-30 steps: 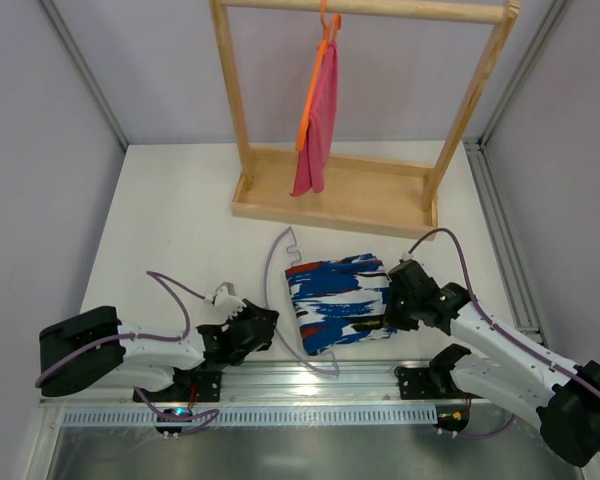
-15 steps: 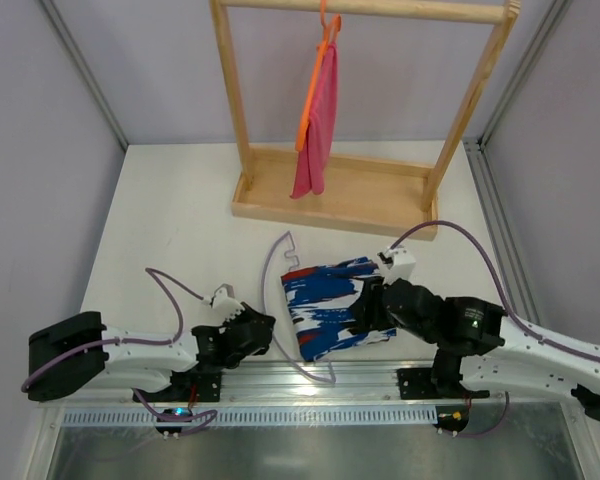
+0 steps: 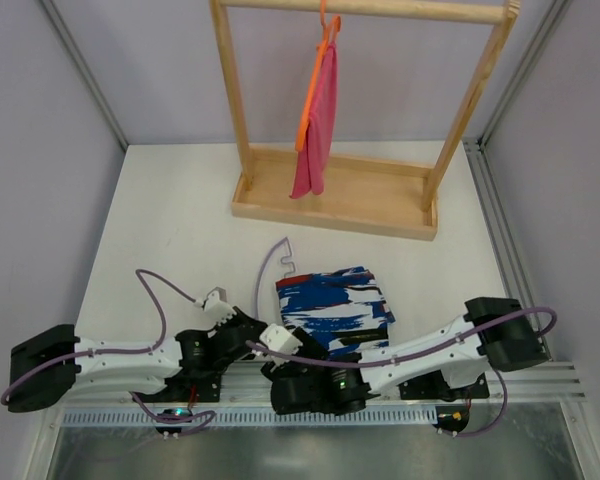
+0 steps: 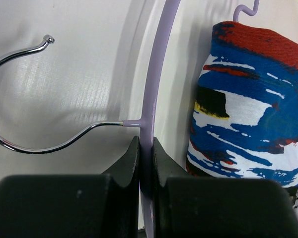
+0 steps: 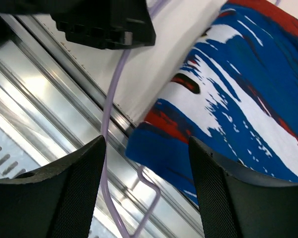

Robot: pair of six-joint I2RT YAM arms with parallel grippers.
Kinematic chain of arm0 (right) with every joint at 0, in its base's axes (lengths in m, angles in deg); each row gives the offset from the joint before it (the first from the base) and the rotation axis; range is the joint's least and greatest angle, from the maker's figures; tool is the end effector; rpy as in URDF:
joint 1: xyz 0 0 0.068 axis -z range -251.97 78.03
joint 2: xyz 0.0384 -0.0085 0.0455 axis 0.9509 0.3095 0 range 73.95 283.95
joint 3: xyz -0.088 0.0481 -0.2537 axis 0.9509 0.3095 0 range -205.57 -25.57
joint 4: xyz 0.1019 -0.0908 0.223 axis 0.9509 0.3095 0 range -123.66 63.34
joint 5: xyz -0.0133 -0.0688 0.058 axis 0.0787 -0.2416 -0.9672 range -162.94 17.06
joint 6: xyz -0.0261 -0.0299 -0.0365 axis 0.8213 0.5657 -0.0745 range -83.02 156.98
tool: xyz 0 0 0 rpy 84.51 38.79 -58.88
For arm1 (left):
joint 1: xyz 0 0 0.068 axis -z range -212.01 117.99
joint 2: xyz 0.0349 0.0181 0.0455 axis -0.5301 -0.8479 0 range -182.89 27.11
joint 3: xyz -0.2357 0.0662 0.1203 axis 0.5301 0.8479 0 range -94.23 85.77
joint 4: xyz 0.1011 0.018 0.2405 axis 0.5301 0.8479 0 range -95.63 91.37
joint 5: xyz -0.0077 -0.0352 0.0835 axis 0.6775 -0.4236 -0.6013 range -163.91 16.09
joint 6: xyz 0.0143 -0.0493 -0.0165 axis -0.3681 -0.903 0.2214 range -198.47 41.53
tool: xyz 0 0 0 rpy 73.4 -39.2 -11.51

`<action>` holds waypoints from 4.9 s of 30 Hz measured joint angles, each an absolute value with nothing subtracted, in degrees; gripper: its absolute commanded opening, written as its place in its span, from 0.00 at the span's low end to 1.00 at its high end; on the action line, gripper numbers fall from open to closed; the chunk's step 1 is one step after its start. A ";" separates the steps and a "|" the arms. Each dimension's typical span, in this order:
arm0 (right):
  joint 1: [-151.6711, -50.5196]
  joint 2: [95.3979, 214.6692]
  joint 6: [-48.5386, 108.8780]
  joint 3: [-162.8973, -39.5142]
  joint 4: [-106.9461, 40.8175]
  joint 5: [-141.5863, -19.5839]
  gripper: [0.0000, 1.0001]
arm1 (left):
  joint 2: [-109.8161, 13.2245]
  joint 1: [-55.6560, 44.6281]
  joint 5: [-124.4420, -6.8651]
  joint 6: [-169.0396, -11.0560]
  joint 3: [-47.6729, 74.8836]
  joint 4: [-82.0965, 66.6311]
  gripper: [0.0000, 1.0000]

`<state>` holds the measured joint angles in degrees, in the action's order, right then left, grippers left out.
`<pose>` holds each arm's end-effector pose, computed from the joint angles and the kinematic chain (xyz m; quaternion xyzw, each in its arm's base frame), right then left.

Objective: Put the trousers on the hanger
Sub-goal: Pass the hanger from the left arm to the right, then hang the hanger with trousers onto the clothesline

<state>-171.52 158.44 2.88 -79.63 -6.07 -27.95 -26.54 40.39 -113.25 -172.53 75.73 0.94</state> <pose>-0.0230 0.2890 0.2198 -0.3915 0.8042 0.0893 0.4382 0.0660 -0.1337 0.1226 -0.2790 0.8480 -0.2812 0.3520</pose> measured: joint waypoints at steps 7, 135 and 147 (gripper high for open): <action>-174.64 171.49 7.66 -84.62 -13.08 -24.13 0.71 | -24.81 40.34 -113.09 -172.35 76.17 2.40 0.00; -150.95 122.66 47.01 -107.87 -47.00 -13.66 0.04 | -46.54 -9.29 -82.30 -125.95 20.59 24.54 0.64; -112.46 133.11 6.99 -101.84 -28.93 -58.11 0.04 | -46.27 -9.77 -79.94 -125.97 20.67 23.74 0.64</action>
